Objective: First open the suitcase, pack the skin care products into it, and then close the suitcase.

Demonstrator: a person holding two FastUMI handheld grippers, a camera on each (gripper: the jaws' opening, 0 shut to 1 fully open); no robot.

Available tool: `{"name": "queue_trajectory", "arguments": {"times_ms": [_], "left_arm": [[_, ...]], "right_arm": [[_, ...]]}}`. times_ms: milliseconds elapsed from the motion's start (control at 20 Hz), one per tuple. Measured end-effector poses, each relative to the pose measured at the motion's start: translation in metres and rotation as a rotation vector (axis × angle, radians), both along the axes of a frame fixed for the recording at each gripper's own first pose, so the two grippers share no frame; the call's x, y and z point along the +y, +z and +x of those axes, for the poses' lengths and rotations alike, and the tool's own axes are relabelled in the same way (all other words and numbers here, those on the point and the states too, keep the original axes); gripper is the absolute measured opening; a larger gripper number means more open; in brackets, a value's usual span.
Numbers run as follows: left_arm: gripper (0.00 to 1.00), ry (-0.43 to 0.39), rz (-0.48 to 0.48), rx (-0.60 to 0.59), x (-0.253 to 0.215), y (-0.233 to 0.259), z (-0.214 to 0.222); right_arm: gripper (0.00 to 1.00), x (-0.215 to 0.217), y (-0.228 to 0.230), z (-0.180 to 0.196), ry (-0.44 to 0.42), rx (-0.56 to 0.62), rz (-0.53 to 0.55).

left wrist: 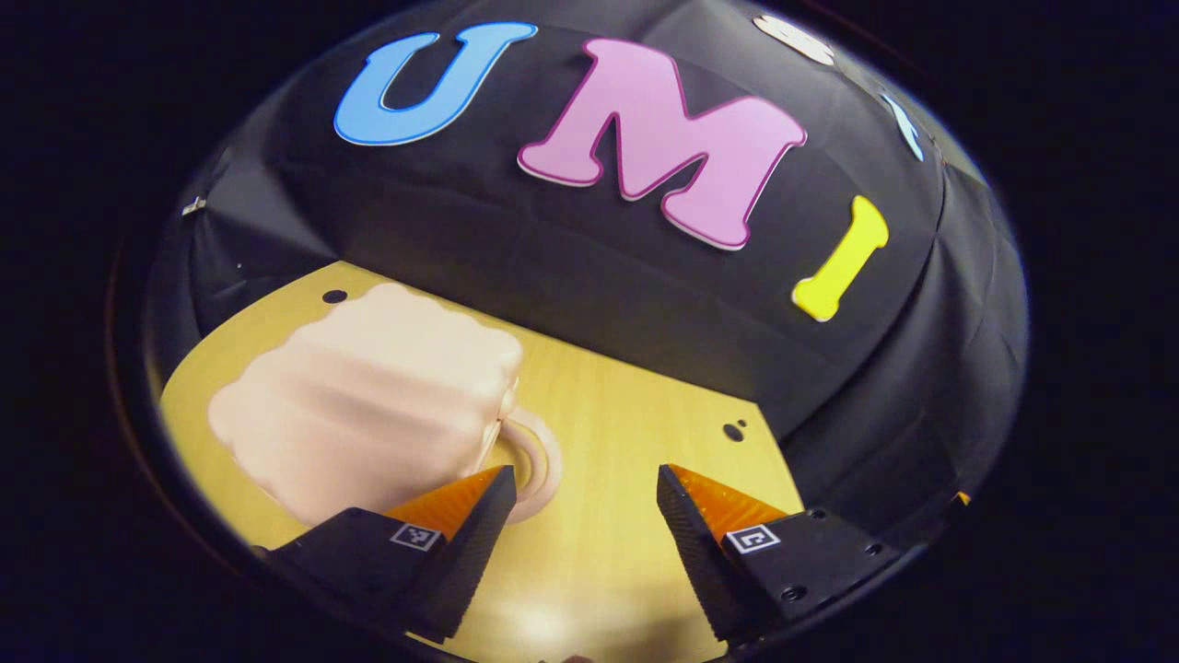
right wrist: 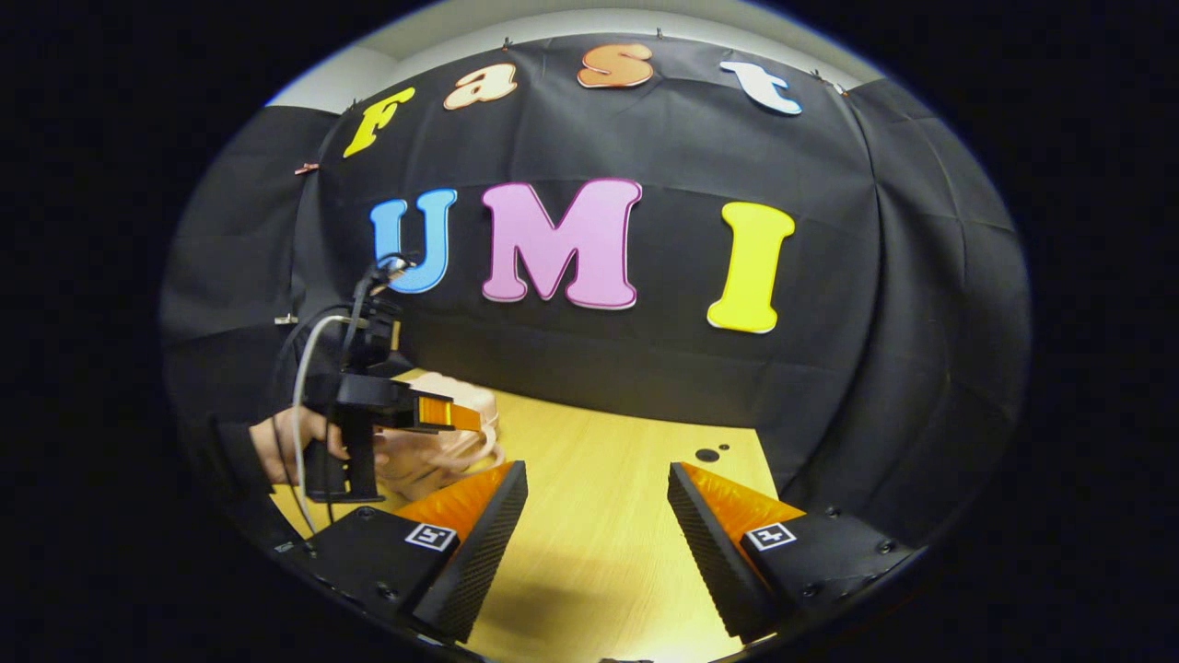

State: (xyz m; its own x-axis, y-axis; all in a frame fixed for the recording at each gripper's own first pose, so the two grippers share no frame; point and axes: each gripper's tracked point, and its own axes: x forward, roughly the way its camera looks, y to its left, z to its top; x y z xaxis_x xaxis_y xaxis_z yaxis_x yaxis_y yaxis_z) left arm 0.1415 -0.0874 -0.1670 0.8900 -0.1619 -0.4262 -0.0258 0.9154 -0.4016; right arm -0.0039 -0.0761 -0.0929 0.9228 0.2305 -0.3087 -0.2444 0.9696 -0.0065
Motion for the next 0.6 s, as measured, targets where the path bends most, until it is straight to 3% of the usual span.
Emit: {"name": "queue_trajectory", "arguments": {"times_ms": [150,300,450,600], "left_arm": [[0.96,0.049,0.059,-0.162,0.01,0.074,-0.036],[0.96,0.123,0.253,-0.364,0.035,0.151,-0.073],[0.96,0.133,0.431,-0.505,0.05,0.21,-0.112],[0.95,0.087,0.397,-0.561,0.052,0.215,-0.12]], "right_arm": [[0.97,0.012,0.031,0.008,-0.036,-0.045,0.067],[0.97,0.029,0.064,0.009,-0.056,-0.094,0.085],[0.97,0.048,0.096,0.002,-0.076,-0.174,0.08],[0.97,0.075,0.108,-0.01,-0.084,-0.215,0.109]]}}
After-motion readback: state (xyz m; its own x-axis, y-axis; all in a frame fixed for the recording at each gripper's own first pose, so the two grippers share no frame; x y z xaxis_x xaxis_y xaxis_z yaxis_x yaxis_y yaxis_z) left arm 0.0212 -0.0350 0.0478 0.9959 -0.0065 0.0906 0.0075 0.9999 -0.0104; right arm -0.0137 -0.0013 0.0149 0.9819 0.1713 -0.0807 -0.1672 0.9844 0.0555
